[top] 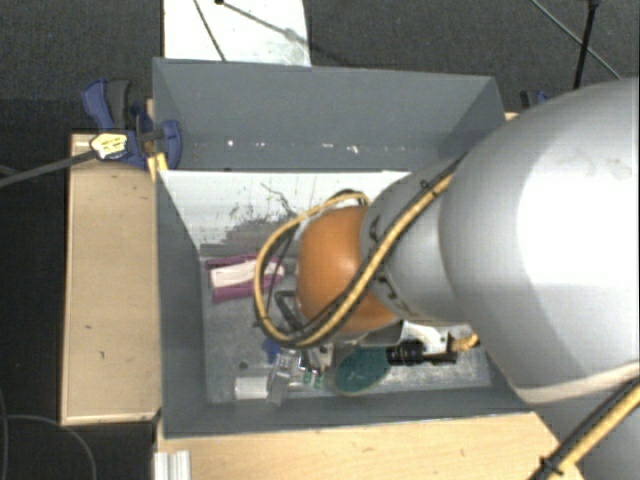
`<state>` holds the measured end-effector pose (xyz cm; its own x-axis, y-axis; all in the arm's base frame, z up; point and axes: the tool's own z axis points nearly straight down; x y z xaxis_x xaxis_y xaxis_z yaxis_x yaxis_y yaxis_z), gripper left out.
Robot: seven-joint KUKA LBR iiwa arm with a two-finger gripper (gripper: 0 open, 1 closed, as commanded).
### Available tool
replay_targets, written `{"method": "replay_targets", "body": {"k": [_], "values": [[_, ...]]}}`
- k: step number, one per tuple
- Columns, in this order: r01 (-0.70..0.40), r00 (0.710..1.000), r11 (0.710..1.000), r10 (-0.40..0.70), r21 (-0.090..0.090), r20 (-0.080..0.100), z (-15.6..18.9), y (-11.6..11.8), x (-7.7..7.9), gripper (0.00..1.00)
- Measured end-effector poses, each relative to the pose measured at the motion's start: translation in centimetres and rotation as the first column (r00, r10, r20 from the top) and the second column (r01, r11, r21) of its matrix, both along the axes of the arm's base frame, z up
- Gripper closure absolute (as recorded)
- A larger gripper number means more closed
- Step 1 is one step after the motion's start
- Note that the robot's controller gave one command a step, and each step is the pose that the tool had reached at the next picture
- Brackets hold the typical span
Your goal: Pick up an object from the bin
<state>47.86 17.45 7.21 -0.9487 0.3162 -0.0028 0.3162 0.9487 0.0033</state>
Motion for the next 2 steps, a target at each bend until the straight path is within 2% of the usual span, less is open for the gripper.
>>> {"method": "replay_targets", "body": {"k": [1,2], "values": [[0.004,1.0,1.0,-0.004,0.001,0.006,0.1,0.0,0.2,1.0],[0.005,1.0,1.0,-0.005,0.0,0.0,2.5,0.0,0.3,1.0]]}}
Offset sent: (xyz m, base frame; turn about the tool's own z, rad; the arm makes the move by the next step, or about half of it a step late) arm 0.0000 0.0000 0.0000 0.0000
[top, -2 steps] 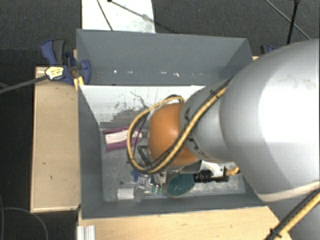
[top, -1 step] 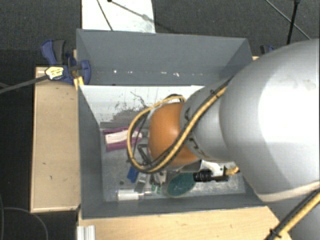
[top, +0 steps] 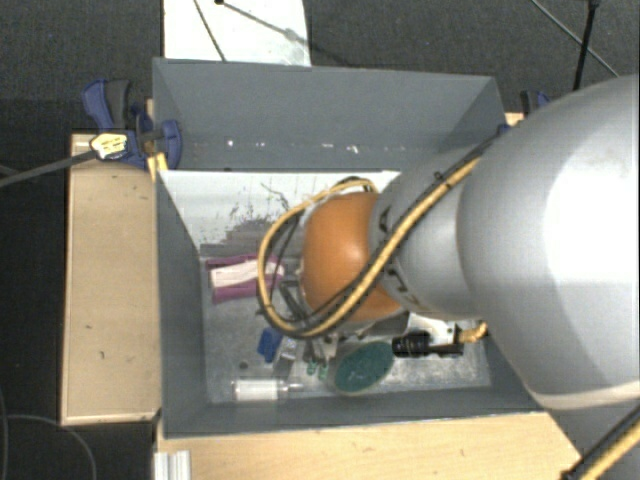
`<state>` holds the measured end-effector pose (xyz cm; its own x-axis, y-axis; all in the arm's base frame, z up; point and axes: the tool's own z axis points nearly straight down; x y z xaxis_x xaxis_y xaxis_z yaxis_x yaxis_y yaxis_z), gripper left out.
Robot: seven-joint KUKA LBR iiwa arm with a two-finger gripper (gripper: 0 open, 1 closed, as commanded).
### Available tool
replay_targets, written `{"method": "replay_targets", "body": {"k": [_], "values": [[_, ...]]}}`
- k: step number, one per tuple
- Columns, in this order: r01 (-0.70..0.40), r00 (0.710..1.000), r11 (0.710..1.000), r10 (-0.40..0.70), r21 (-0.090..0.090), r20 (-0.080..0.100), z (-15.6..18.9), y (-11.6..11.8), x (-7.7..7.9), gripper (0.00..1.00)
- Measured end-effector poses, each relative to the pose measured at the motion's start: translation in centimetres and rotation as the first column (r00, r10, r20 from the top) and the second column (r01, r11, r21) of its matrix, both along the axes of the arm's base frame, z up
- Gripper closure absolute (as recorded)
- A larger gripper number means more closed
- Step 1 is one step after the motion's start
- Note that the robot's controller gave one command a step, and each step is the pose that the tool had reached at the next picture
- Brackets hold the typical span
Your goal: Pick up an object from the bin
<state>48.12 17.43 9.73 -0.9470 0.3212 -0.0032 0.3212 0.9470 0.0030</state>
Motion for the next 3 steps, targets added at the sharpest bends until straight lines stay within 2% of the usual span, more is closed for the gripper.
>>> {"method": "replay_targets", "body": {"k": [3], "values": [[-0.006,1.0,1.0,0.006,0.001,0.001,8.2,0.1,0.3,1.0]]}}
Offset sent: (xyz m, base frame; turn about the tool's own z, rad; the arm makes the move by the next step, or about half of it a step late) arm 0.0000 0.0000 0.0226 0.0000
